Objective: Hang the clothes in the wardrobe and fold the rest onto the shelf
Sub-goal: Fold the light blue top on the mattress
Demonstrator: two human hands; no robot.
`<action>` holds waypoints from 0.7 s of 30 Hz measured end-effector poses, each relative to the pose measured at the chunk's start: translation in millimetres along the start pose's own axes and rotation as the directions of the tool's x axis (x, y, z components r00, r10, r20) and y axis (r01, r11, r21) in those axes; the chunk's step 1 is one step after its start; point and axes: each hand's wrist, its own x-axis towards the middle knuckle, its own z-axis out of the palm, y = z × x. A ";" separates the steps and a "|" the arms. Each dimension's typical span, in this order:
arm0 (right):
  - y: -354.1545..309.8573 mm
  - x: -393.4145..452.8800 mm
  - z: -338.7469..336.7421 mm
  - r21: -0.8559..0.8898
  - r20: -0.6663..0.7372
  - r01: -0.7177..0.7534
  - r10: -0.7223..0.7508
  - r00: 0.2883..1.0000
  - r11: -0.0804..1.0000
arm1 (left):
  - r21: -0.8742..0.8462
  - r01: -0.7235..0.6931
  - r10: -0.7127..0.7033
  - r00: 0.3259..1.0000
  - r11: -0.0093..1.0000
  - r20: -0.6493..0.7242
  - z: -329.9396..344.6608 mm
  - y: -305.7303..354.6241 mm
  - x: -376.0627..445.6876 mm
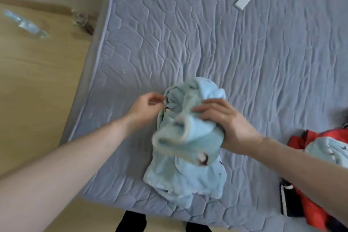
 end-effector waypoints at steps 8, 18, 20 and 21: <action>-31.1 -61.6 59.9 -0.083 0.194 -0.052 0.068 0.979 0.995 | 0.164 0.136 -0.195 0.879 0.977 0.435 28.0 -30.4 -84.4; -67.3 -103.6 104.8 0.147 0.051 -0.424 0.421 0.905 0.894 | 0.616 0.063 -0.313 0.899 0.785 0.307 53.9 -72.6 -99.2; -68.8 -98.8 109.8 0.359 -0.210 -0.592 0.680 0.702 0.722 | 0.409 0.190 -0.296 0.931 0.893 0.214 49.0 -49.1 -82.8; -68.9 -93.4 112.9 0.459 -0.205 -0.655 0.789 0.579 0.600 | 0.240 0.232 -0.273 0.949 0.943 0.156 48.9 -35.9 -72.8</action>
